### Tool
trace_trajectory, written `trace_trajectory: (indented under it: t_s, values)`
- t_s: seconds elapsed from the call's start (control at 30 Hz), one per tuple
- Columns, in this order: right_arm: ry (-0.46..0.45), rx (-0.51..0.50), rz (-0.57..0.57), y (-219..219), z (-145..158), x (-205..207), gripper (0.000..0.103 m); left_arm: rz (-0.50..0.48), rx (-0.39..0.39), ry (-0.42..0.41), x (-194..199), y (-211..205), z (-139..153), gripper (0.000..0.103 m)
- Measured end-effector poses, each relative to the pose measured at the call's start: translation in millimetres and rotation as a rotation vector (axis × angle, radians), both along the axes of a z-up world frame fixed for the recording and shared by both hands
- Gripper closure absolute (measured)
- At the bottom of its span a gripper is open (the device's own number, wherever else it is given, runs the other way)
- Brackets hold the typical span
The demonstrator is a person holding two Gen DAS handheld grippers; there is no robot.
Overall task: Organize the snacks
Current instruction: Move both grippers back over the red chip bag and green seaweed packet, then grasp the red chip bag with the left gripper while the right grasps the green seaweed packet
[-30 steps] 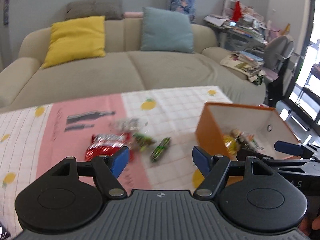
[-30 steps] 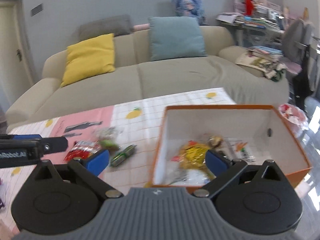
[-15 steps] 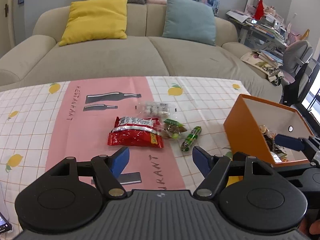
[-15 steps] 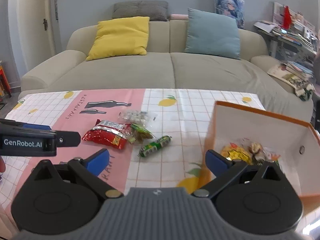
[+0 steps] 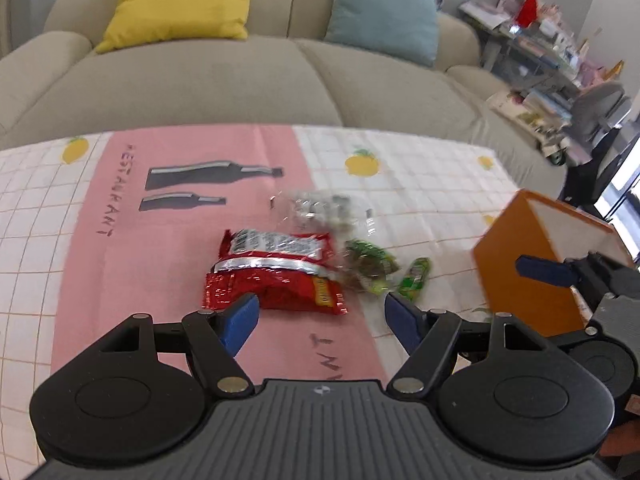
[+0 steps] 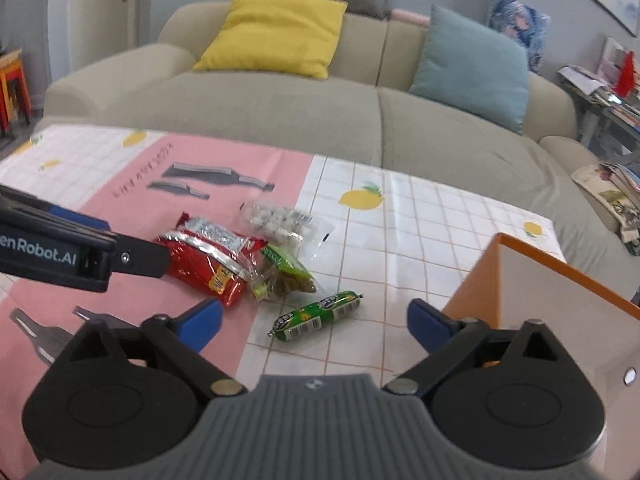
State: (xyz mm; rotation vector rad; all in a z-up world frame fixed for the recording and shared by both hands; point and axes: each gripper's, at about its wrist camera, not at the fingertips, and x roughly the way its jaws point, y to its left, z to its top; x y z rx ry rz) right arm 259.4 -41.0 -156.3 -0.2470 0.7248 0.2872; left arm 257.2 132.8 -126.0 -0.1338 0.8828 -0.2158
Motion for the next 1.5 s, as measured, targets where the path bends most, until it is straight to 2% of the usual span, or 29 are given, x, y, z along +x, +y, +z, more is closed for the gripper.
trace_trajectory:
  t_s: [0.23, 0.33, 0.43, 0.57, 0.73, 0.93, 1.0, 1.23, 1.3, 1.37, 1.4, 1.5]
  values:
    - [0.073, 0.042, 0.001, 13.8, -17.4, 41.6, 0.01, 0.023, 0.029, 0.064, 42.0, 15.4, -26.8, 0.018]
    - [0.093, 0.033, 0.021, 23.3, -26.4, 57.0, 0.011, 0.02, 0.012, 0.086, 57.0, 20.4, -35.9, 0.016]
    - [0.115, 0.002, 0.04, 32.1, -36.8, 72.1, 0.019, 0.009, -0.012, 0.118, 70.9, 21.2, -44.4, 0.015]
    - [0.143, 0.008, 0.051, 34.7, -46.9, 86.0, 0.021, 0.008, 0.011, 0.154, 83.4, 18.1, -56.8, 0.013]
    - [0.187, 0.04, 0.06, 34.5, -56.3, 97.2, 0.032, -0.002, 0.031, 0.13, 90.2, 15.9, -60.9, 0.003]
    - [0.198, 0.064, 0.078, 35.2, -61.1, 99.2, 0.04, -0.012, 0.11, 0.127, 99.1, 16.4, -67.4, 0.0]
    - [0.199, 0.068, 0.078, 34.9, -61.5, 99.7, 0.04, -0.014, 0.079, 0.144, 101.1, 20.0, -73.1, 0.0]
    - [0.202, 0.095, 0.083, 34.9, -62.1, 100.9, 0.042, -0.014, 0.072, 0.11, 96.5, 16.2, -73.4, 0.0]
    - [0.208, 0.111, 0.079, 33.7, -62.1, 101.2, 0.043, -0.013, 0.049, 0.104, 93.5, 17.5, -71.6, 0.003]
    - [0.215, 0.117, 0.081, 34.0, -61.1, 100.9, 0.045, -0.007, 0.027, 0.103, 89.1, 18.3, -69.4, 0.016]
    - [0.218, 0.119, 0.081, 34.4, -60.5, 100.4, 0.045, 0.001, 0.023, 0.102, 86.4, 18.2, -67.8, 0.017]
    - [0.238, 0.139, 0.08, 34.4, -58.1, 98.8, 0.047, 0.017, 0.019, 0.077, 75.9, 16.4, -61.0, 0.028]
